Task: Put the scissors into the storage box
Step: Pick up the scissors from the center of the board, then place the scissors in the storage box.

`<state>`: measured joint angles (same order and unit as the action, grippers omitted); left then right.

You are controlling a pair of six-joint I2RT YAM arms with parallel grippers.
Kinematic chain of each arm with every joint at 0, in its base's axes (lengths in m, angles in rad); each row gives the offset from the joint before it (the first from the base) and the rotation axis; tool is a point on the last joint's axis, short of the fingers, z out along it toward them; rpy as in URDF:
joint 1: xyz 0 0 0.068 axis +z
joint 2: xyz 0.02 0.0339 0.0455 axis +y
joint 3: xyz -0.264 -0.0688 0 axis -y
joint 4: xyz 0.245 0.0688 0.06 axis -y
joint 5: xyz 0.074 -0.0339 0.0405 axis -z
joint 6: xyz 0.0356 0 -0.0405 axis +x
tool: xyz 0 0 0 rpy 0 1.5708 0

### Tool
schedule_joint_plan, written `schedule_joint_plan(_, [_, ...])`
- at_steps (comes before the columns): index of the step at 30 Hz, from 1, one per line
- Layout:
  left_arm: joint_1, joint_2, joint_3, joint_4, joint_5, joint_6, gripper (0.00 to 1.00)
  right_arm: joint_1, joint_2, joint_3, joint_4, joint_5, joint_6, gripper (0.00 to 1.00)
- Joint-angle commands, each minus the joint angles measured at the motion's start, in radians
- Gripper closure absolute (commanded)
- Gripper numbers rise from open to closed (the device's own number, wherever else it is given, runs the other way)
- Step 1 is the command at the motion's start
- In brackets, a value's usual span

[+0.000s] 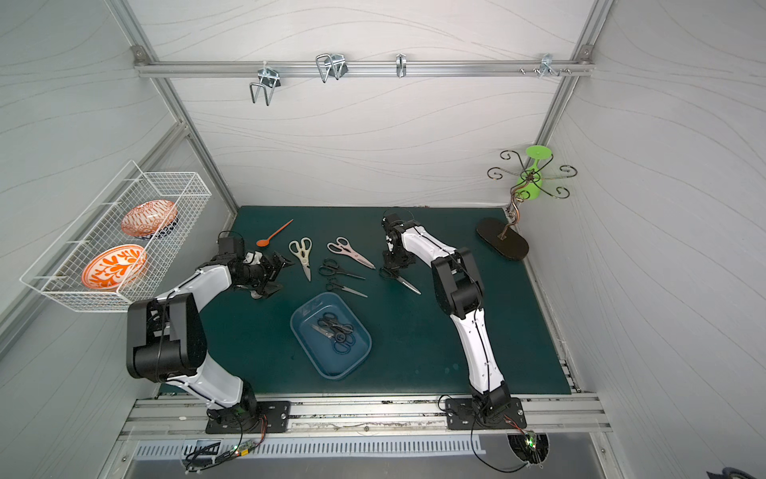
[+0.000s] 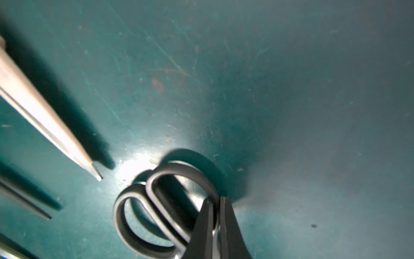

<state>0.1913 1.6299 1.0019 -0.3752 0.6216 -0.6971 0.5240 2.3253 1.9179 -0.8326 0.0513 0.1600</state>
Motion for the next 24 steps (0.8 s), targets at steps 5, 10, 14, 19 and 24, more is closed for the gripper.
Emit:
schedule_joint_plan(5, [-0.004,0.003,0.015,0.022,0.006,0.001,0.05,-0.014,-0.104,0.017,-0.081,-0.057,0.041,1.00])
schedule_joint_plan(10, [-0.002,-0.003,0.018,0.019,0.003,0.001,0.05,0.034,-0.258,-0.026,-0.093,-0.147,0.094,1.00])
schedule_joint_plan(14, [-0.001,-0.005,0.021,0.005,-0.015,0.007,0.05,0.145,-0.372,-0.083,-0.087,-0.151,0.141,1.00])
schedule_joint_plan(19, [0.029,-0.012,0.026,-0.020,-0.044,0.015,0.05,0.314,-0.456,-0.158,-0.001,-0.170,0.256,1.00])
schedule_joint_plan(24, [0.102,-0.027,0.012,-0.022,-0.067,0.003,0.05,0.450,-0.440,-0.193,0.118,-0.141,0.310,1.00])
